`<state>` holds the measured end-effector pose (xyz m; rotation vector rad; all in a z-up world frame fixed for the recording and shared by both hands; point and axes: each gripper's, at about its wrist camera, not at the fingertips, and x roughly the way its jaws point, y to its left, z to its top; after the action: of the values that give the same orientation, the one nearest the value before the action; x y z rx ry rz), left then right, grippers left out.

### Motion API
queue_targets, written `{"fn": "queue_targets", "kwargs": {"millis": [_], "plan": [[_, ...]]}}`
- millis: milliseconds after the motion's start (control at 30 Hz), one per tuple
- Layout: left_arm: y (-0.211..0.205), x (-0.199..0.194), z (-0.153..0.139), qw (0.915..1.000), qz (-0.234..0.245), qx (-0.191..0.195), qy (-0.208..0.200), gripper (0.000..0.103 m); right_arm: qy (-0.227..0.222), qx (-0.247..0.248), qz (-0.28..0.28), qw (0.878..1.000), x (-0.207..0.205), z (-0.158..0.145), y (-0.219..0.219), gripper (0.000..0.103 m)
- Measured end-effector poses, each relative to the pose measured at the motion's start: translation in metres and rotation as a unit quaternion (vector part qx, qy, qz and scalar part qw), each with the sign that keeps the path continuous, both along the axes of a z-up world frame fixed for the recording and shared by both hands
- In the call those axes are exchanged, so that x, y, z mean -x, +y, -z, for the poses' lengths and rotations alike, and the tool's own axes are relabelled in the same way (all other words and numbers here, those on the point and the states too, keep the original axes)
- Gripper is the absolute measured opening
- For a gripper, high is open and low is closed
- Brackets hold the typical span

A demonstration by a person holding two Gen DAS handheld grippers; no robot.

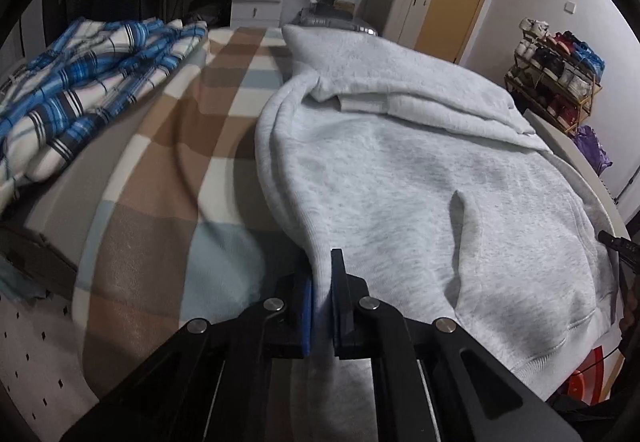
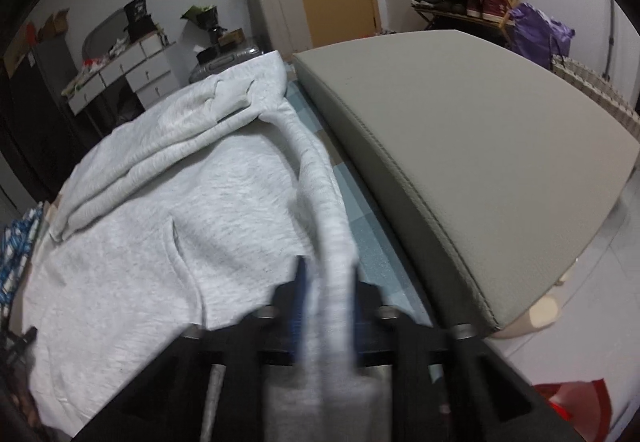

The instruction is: Fold large clothes

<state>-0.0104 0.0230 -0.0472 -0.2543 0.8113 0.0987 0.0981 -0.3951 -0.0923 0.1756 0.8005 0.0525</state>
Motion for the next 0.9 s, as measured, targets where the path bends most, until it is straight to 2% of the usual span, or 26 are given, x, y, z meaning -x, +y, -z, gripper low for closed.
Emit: {"fn": "queue_targets", "kwargs": {"millis": [67, 133, 267, 367, 467, 567, 700, 800, 900], "plan": [[0.004, 0.007, -0.008, 0.9998, 0.001, -0.007, -0.017, 0.002, -0.022, -0.011, -0.016, 1.000, 0.010, -0.007, 0.003, 0.007], [0.013, 0.016, -0.017, 0.9995, 0.000, 0.001, -0.032, 0.001, -0.028, -0.030, -0.030, 0.999, 0.021, -0.015, 0.002, 0.007], [0.029, 0.044, -0.030, 0.9993, 0.004, 0.002, -0.037, 0.001, -0.035, -0.070, -0.071, 0.994, 0.057, -0.024, -0.002, 0.007], [0.038, 0.056, -0.028, 0.9991, 0.011, 0.025, -0.032, 0.001, -0.030, -0.089, -0.090, 0.991, 0.075, -0.019, -0.008, 0.007], [0.043, 0.052, -0.024, 0.9981, 0.014, 0.045, -0.041, 0.001, -0.026, -0.111, -0.081, 0.990, 0.070, -0.013, -0.015, 0.007], [0.038, 0.046, -0.035, 0.9964, 0.020, 0.044, -0.070, 0.001, -0.063, -0.125, -0.100, 0.985, 0.068, -0.026, -0.011, 0.007], [0.034, 0.033, -0.061, 0.9916, 0.038, 0.034, -0.119, 0.001, -0.116, -0.120, -0.116, 0.979, 0.060, -0.051, 0.001, 0.007], [0.043, 0.015, -0.079, 0.9870, 0.044, 0.033, -0.151, 0.001, -0.152, -0.117, -0.114, 0.975, 0.045, -0.068, 0.002, 0.007], [0.054, -0.004, -0.092, 0.9828, 0.047, 0.027, -0.177, 0.001, -0.193, -0.136, -0.095, 0.967, 0.021, -0.084, -0.003, 0.007]]}}
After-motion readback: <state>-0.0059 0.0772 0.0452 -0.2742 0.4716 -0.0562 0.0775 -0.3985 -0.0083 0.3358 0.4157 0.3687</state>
